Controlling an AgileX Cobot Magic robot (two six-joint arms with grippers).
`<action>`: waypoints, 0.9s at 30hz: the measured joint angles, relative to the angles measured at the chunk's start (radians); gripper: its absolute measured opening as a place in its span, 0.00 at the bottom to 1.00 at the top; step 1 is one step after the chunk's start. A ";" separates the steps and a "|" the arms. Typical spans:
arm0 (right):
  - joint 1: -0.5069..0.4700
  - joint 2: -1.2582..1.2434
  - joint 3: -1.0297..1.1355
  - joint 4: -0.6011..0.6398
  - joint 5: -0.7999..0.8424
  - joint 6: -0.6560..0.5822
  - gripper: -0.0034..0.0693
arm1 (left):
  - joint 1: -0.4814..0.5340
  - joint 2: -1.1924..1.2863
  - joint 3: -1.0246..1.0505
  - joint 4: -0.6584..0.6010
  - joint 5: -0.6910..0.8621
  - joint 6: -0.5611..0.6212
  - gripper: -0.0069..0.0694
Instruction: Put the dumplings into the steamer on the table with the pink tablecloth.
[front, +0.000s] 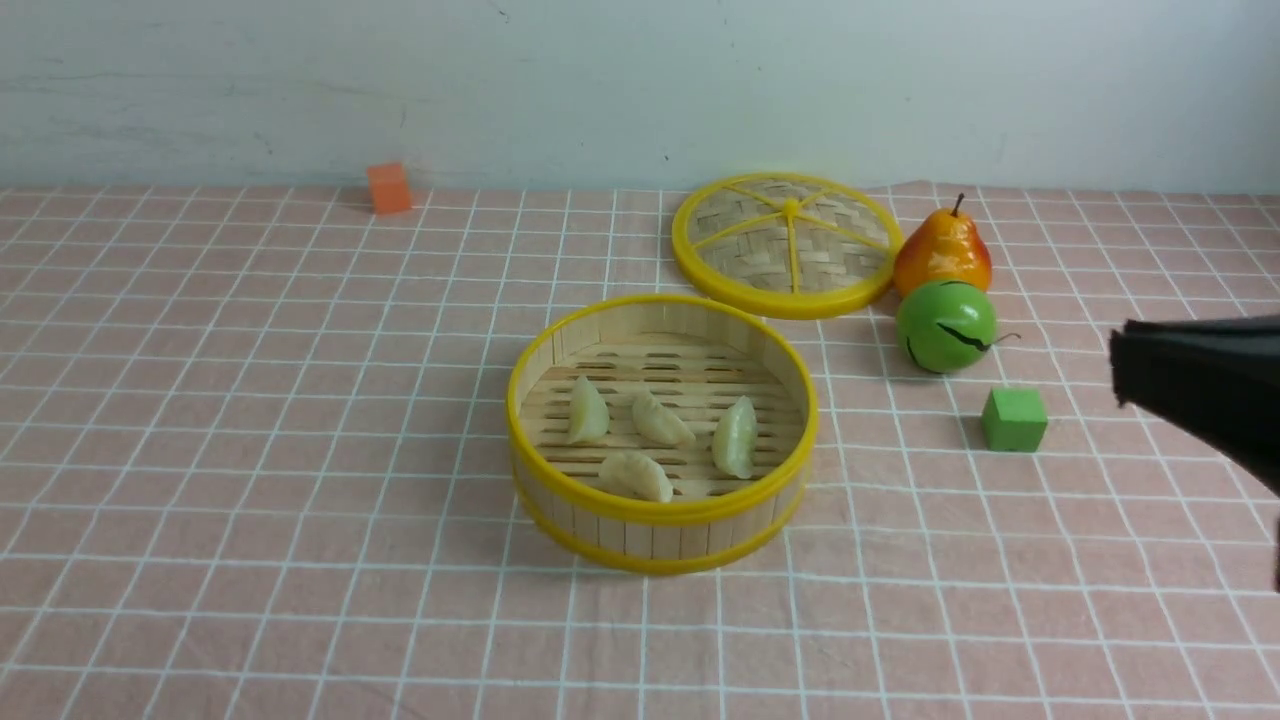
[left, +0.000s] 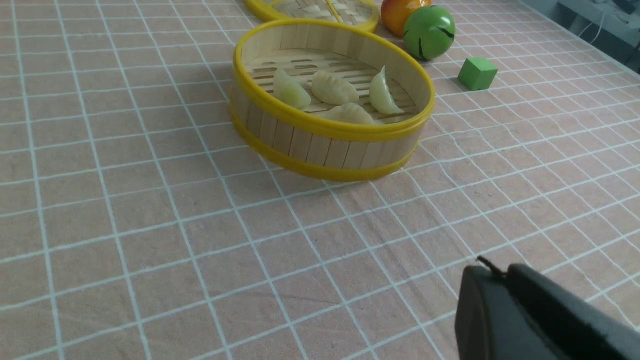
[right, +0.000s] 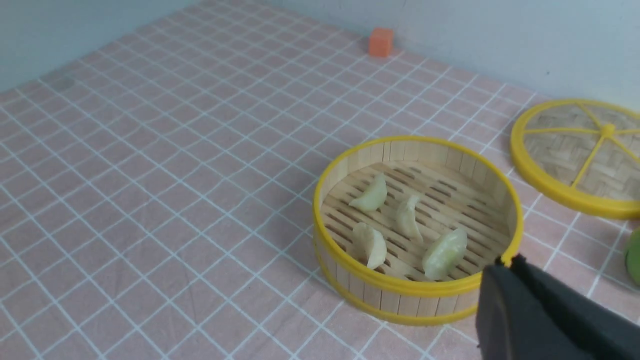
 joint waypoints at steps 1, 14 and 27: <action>0.000 -0.031 0.017 0.000 0.007 0.000 0.03 | 0.000 0.000 0.000 0.000 0.001 0.000 0.14; 0.000 -0.130 0.080 -0.004 0.169 0.000 0.04 | 0.000 0.000 0.001 0.000 0.004 0.000 0.14; -0.075 -0.289 0.347 -0.070 -0.164 0.032 0.02 | 0.000 0.000 0.002 0.000 0.004 0.000 0.14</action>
